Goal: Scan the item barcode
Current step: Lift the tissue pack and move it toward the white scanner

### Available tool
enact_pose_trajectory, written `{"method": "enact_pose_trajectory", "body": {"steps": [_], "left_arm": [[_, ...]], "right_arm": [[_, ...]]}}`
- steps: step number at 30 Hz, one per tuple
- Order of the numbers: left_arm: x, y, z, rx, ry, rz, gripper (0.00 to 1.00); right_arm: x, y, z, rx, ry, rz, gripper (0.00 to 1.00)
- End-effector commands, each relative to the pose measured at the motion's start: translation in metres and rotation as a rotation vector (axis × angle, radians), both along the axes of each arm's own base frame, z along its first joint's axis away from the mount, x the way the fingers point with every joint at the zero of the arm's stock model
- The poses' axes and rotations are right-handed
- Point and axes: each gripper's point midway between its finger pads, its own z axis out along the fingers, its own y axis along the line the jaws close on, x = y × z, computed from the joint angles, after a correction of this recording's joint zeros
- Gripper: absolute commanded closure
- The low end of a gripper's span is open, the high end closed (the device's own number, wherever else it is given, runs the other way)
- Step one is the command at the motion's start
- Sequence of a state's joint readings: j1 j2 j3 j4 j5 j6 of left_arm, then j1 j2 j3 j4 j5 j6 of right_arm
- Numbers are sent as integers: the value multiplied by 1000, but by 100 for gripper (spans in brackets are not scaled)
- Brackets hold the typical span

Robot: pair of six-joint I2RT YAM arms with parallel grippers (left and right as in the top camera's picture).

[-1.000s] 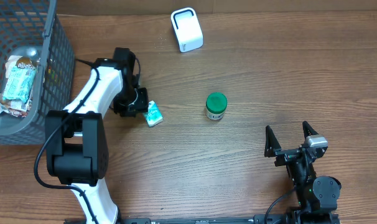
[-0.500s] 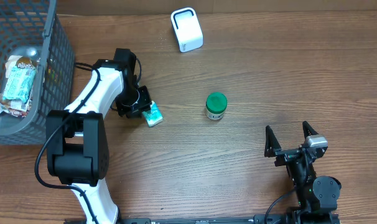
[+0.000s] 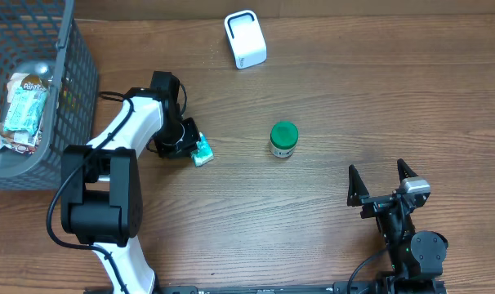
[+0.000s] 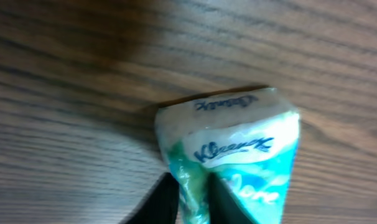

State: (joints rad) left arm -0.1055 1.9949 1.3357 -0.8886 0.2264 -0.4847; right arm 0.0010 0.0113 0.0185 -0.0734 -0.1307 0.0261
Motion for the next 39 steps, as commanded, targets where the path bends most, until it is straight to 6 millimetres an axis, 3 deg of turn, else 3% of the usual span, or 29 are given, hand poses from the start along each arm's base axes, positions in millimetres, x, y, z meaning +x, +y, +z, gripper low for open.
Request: {"method": "enact_pose_trajectory", "body": {"steps": [1, 5, 11, 17, 23, 24, 27, 33, 39], "left_arm": [[1, 4, -3, 31, -14, 7, 96], [4, -8, 2, -20, -52, -110, 96], [26, -5, 44, 39, -106, -194, 96], [37, -6, 87, 291, -154, -324, 96], [28, -14, 97, 614, -165, -452, 96], [28, -11, 105, 756, -182, -479, 96], [30, -16, 118, 908, -231, -530, 96], [19, -38, 110, 959, -242, -615, 96], [16, -29, 87, 1059, -178, -663, 96]], "right_arm": [[0, 1, -3, -1, 1, 6, 0], [0, 2, -3, -1, 1, 7, 0], [0, 2, -3, -1, 1, 7, 0], [0, 1, -3, -1, 1, 6, 0], [0, 1, -3, -1, 1, 6, 0], [0, 1, -3, -1, 1, 6, 0], [0, 1, -3, -1, 1, 6, 0], [0, 1, -3, -1, 1, 6, 0], [0, 2, -3, -1, 1, 7, 0]]}}
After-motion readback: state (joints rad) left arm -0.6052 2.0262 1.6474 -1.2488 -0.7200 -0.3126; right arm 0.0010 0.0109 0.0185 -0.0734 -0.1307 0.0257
